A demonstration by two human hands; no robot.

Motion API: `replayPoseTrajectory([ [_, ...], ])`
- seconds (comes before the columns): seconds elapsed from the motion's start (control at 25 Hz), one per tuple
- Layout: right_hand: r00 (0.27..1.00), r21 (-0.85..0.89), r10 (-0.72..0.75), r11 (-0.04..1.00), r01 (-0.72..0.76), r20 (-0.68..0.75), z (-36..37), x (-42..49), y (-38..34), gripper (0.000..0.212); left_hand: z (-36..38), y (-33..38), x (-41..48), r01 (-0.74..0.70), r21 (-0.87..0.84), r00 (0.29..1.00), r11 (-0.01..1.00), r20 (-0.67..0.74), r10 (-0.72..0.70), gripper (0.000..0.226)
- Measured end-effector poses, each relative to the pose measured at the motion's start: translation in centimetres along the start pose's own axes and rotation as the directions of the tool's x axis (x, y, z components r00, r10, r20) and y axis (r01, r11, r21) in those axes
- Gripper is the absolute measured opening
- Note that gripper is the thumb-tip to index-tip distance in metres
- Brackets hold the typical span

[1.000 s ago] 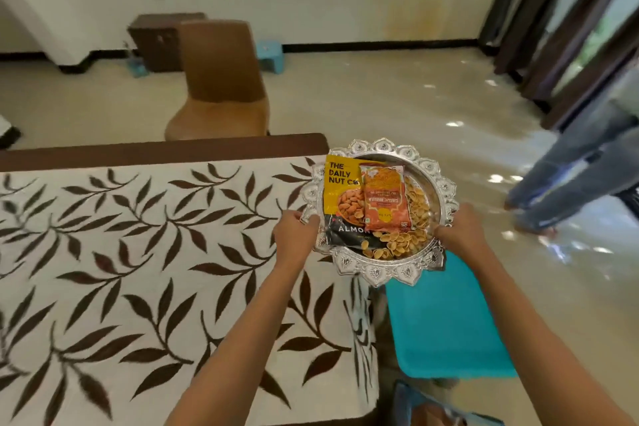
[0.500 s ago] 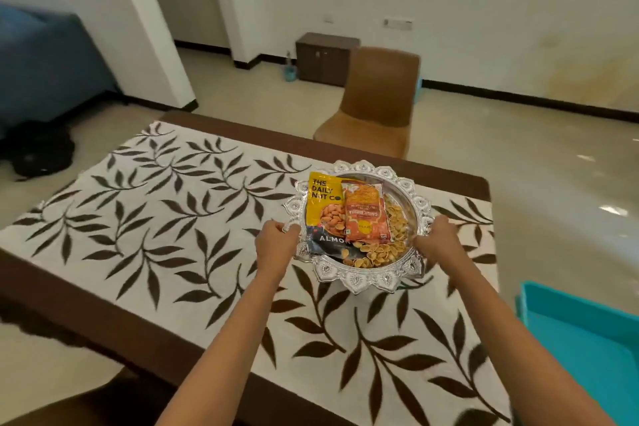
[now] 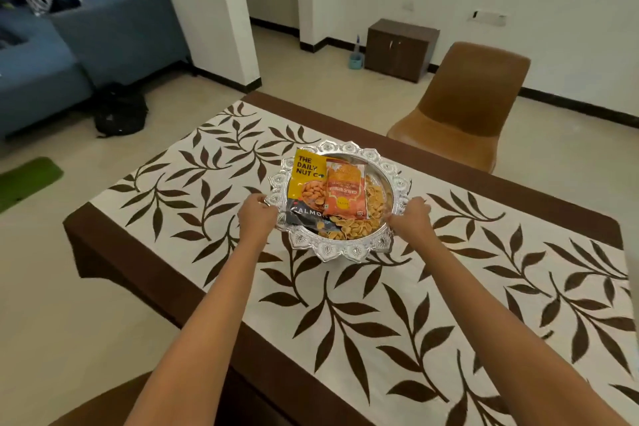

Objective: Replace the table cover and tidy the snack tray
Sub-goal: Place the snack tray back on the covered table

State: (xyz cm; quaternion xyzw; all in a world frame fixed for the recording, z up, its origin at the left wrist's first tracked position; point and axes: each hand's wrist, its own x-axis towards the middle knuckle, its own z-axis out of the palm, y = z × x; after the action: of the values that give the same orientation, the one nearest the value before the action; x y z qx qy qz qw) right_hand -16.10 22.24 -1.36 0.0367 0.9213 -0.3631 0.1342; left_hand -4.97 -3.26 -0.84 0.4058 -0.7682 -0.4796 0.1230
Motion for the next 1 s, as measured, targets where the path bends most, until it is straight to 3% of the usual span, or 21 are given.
replayPoseTrajectory([
  [0.4,0.997,-0.094,-0.01,0.995,0.017,0.08,4.9,1.3,-2.4,0.068,-0.1,-1.3,6.3,-0.058,0.0,0.998,0.998,-0.026,0.058,0.037],
  [0.48,1.0,-0.225,-0.009,0.974,0.006,-0.01,4.9,1.1,-2.9,0.07,-0.2,-1.4,6.4,-0.098,0.055,0.994,0.994,-0.042,0.101,0.04],
  [0.56,0.968,-0.293,-0.182,0.948,0.126,-0.172,5.1,1.5,-3.9,0.061,-0.2,-1.1,6.1,-0.208,0.198,0.964,0.958,-0.123,0.235,0.036],
  [0.64,0.922,-0.196,-0.346,0.93,0.312,-0.172,5.5,2.3,-6.0,0.045,0.2,-0.2,5.6,-0.295,0.382,0.934,0.876,-0.076,0.348,0.036],
  [0.72,0.946,-0.082,-0.315,0.948,0.309,-0.075,6.5,3.2,-8.1,0.04,1.0,0.8,5.1,-0.291,0.531,0.947,0.796,0.042,0.318,0.045],
  [0.84,0.983,-0.077,-0.179,0.98,0.181,0.033,8.1,4.1,-9.4,0.053,2.3,1.6,4.8,-0.237,0.641,0.964,0.73,0.061,0.26,0.053],
  [1.0,0.995,0.001,-0.079,0.997,0.079,-0.055,9.1,4.1,-10.1,0.056,3.4,2.8,4.9,-0.154,0.597,0.986,0.788,0.038,0.164,0.049],
])
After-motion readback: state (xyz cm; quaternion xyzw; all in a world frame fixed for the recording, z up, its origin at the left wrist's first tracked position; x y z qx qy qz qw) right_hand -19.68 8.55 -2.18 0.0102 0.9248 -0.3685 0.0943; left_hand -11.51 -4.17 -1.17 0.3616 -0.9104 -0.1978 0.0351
